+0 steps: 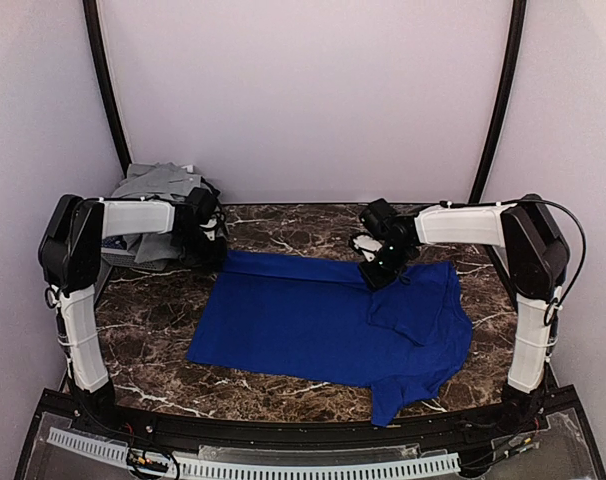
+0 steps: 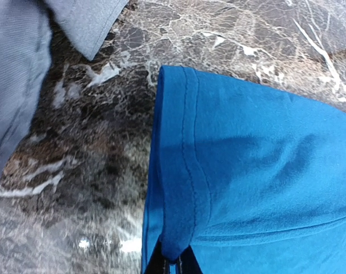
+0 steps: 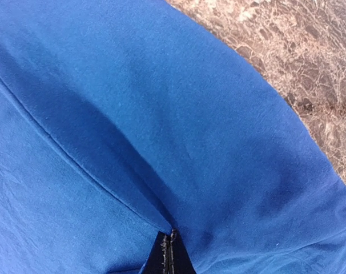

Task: Fold and stack the mixed laundry pile
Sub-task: Adjust the 1/3-folded T-shirt at the center of the board.

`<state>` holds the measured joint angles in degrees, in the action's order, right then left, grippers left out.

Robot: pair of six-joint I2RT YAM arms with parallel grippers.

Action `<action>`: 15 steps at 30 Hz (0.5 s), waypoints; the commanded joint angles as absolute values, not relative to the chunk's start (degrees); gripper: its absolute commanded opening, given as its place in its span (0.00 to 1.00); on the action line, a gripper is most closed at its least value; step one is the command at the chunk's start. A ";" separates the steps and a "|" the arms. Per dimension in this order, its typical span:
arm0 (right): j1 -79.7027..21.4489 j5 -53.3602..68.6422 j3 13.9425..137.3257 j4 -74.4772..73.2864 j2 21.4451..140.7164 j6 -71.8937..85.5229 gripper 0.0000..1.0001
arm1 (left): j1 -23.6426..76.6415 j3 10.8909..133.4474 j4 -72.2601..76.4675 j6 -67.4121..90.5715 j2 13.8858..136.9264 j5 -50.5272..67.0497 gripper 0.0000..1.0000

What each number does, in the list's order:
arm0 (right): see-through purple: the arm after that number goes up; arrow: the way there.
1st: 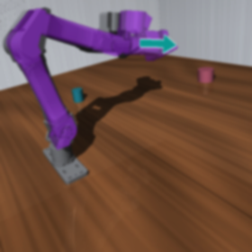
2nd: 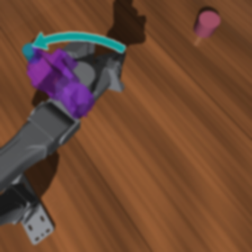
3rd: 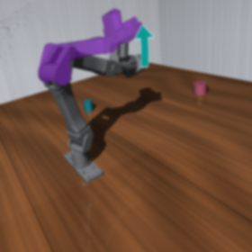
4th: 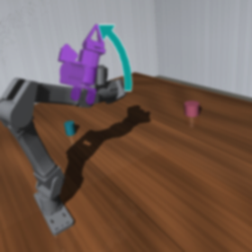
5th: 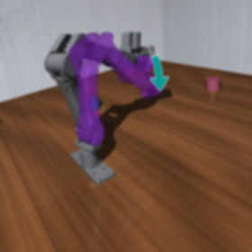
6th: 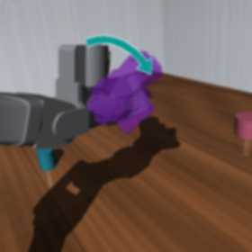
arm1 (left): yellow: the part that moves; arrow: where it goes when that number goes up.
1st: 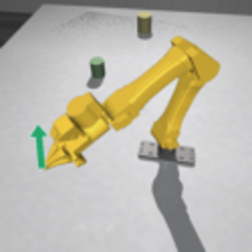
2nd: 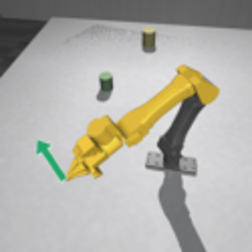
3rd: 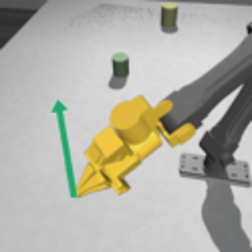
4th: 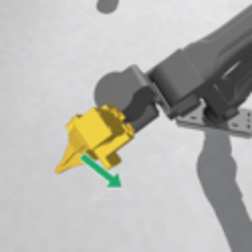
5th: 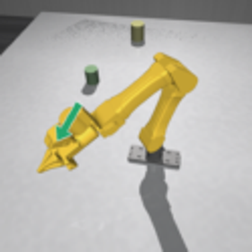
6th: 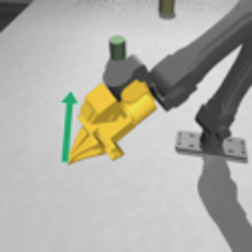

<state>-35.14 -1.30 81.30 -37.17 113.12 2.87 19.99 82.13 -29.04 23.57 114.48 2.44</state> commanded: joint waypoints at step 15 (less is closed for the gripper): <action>-35.43 -0.97 78.90 -39.08 110.21 3.35 0.19 | 19.72 78.84 -35.25 21.49 112.37 6.08 0.07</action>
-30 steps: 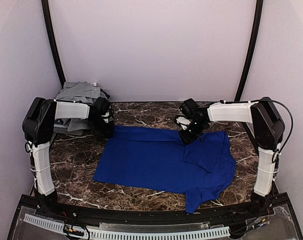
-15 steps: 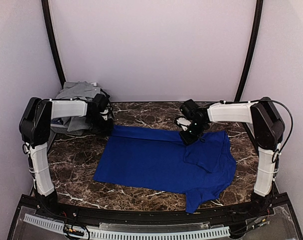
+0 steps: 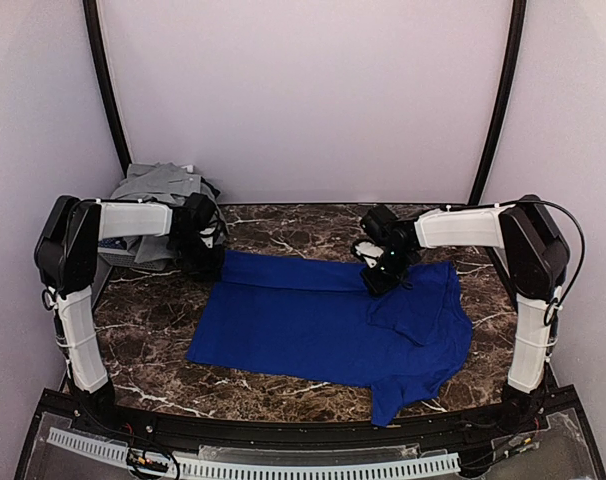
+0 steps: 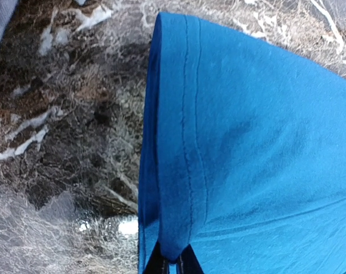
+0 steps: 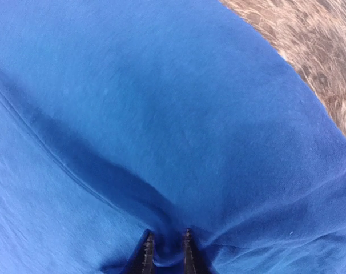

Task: Fold and stack the mixed laundry pile
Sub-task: Adjust the 1/3-folded T-shirt at the center of the board, then move the 1/3-folded T-shirt to the center of the board.

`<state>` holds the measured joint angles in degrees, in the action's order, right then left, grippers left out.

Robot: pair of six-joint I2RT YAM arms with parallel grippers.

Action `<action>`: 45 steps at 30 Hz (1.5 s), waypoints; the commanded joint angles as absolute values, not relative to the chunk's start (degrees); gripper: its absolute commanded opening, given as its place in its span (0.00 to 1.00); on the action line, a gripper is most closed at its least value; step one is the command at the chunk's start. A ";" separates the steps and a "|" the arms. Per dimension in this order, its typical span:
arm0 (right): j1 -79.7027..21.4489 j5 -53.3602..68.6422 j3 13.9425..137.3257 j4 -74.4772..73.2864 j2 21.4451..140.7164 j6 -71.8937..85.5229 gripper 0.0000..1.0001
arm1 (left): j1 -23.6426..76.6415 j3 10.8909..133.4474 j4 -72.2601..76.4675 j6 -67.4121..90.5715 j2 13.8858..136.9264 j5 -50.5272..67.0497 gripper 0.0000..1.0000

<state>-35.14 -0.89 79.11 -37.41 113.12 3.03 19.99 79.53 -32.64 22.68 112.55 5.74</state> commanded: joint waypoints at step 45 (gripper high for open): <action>-13.02 3.88 104.15 -41.77 130.33 8.69 0.61 | 17.00 92.76 -30.67 23.25 126.74 2.34 0.37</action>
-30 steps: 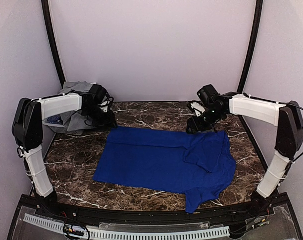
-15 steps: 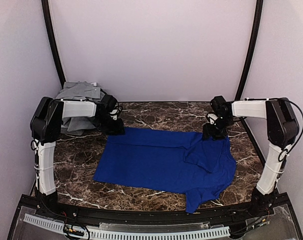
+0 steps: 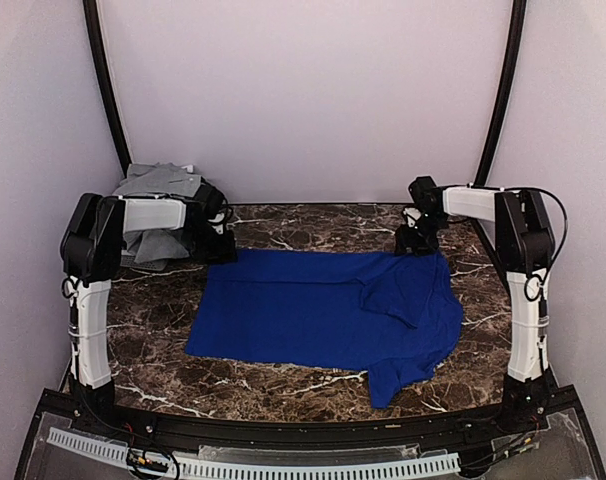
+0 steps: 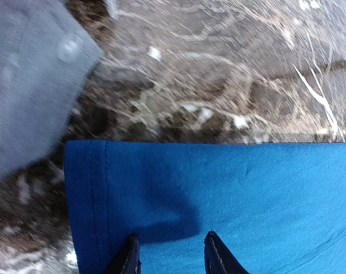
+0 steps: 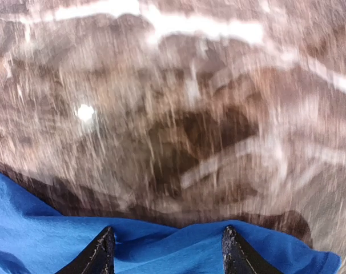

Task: Fold and stack the mixed laundry pile
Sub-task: Move the 1/3-folded T-shirt to the center of the board.

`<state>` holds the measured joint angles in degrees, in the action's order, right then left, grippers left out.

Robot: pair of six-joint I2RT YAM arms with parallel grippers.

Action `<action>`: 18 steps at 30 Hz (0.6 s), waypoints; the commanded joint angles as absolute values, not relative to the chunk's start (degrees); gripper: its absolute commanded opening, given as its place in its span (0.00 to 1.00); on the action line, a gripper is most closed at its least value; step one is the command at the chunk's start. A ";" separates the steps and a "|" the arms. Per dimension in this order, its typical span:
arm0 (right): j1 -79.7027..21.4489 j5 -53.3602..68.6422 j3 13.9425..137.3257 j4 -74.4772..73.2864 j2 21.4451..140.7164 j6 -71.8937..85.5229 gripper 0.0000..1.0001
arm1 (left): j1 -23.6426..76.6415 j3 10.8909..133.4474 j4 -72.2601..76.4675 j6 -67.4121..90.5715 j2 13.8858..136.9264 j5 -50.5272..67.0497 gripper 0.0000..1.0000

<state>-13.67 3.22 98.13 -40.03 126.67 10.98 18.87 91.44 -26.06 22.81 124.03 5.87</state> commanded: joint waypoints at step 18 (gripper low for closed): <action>-17.51 15.33 91.07 -40.57 102.89 10.24 0.69 | 26.93 87.23 -24.62 14.05 105.33 8.87 0.65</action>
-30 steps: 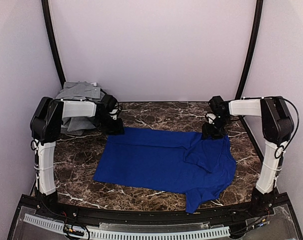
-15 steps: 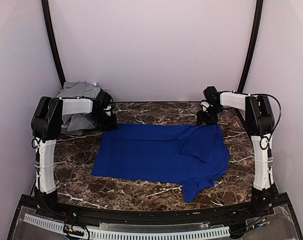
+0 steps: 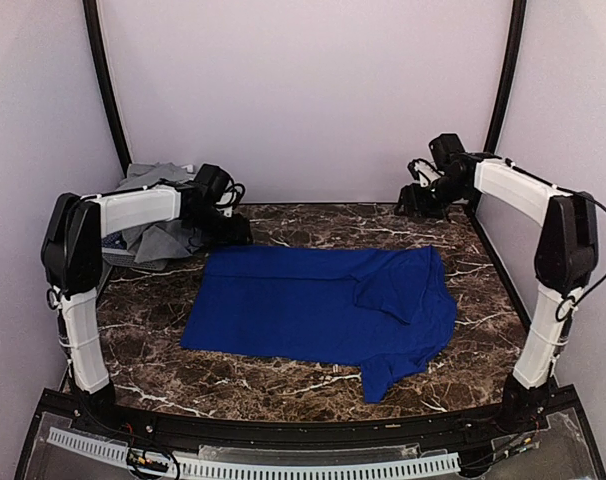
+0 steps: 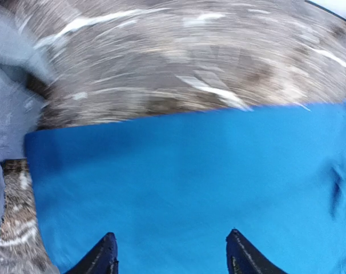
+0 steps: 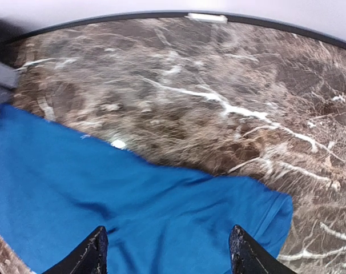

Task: Fold and stack the mixed laundry pile
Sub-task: Move the 1/3-folded T-shirt to the center of the board, then pick up the 1/3-folded T-shirt from the center of the board.

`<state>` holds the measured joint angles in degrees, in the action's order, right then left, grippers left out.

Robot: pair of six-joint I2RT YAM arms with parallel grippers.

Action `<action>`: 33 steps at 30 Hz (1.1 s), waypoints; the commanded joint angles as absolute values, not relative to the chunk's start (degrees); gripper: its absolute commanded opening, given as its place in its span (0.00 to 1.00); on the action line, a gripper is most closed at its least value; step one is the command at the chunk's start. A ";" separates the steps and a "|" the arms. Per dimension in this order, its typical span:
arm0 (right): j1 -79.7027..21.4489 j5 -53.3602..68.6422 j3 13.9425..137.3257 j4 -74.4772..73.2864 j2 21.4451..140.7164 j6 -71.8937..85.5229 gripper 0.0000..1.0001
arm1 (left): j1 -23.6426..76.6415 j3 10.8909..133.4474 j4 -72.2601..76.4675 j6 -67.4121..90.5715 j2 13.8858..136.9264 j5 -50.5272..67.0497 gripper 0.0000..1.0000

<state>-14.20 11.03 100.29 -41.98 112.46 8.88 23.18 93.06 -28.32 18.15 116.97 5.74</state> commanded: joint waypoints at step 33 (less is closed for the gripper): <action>-13.14 10.85 91.07 -36.12 121.49 11.66 0.64 | 24.15 82.70 -20.08 22.08 109.56 5.77 0.64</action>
